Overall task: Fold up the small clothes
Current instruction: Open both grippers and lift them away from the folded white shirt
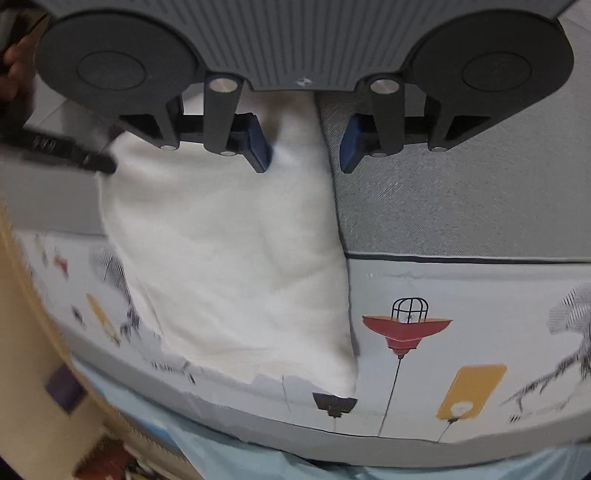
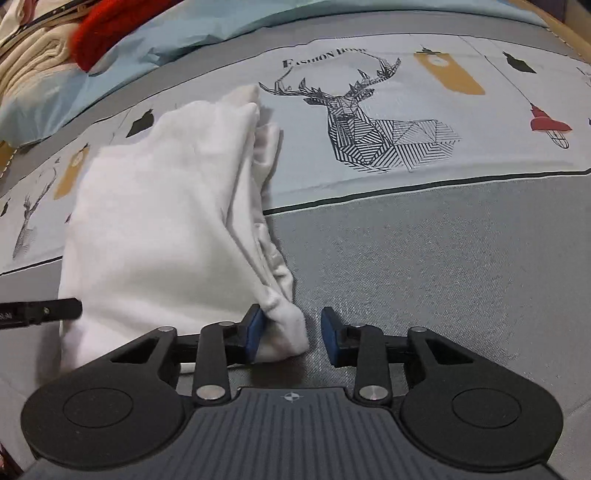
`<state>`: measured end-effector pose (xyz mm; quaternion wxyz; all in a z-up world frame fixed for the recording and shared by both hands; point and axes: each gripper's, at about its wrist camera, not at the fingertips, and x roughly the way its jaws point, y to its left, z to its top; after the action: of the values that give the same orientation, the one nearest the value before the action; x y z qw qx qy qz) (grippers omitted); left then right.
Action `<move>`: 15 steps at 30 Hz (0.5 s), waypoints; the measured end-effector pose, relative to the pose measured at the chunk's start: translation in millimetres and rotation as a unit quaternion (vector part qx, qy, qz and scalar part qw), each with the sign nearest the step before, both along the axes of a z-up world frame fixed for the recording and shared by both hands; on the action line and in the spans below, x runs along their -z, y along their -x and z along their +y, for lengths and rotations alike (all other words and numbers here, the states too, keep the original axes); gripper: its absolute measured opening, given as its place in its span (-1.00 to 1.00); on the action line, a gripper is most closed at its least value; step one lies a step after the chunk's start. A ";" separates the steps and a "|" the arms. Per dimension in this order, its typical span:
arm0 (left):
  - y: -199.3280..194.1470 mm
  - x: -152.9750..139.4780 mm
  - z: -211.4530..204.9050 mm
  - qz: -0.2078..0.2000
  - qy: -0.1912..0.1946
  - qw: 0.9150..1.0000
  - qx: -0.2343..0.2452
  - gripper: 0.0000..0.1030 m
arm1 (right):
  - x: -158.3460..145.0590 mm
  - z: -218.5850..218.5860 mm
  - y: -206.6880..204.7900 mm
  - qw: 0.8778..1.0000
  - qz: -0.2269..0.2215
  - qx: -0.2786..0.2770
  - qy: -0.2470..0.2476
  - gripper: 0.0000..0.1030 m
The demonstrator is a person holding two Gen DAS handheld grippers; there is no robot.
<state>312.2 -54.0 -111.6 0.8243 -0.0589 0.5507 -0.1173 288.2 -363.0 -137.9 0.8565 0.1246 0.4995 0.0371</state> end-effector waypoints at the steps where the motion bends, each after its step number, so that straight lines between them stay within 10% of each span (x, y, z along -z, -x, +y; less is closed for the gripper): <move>1: 1.8 4.8 -3.2 0.012 -0.011 1.000 0.011 -0.05 | 0.1 2.0 1.0 1.000 0.000 -0.005 0.006 -0.33; 9: 43.5 -7.8 2.2 0.018 -0.111 0.993 0.027 0.17 | -10.7 1.2 25.4 0.998 0.018 0.023 0.056 -0.20; 15: 103.1 -82.9 21.7 -0.106 -0.105 0.988 -0.028 0.67 | -76.6 -12.6 80.4 0.990 -0.103 0.056 0.078 -0.08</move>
<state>209.1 -32.3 -28.8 0.8824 0.0254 0.4680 -0.0407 207.9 -375.5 -61.3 0.9114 0.0807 0.4017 -0.0373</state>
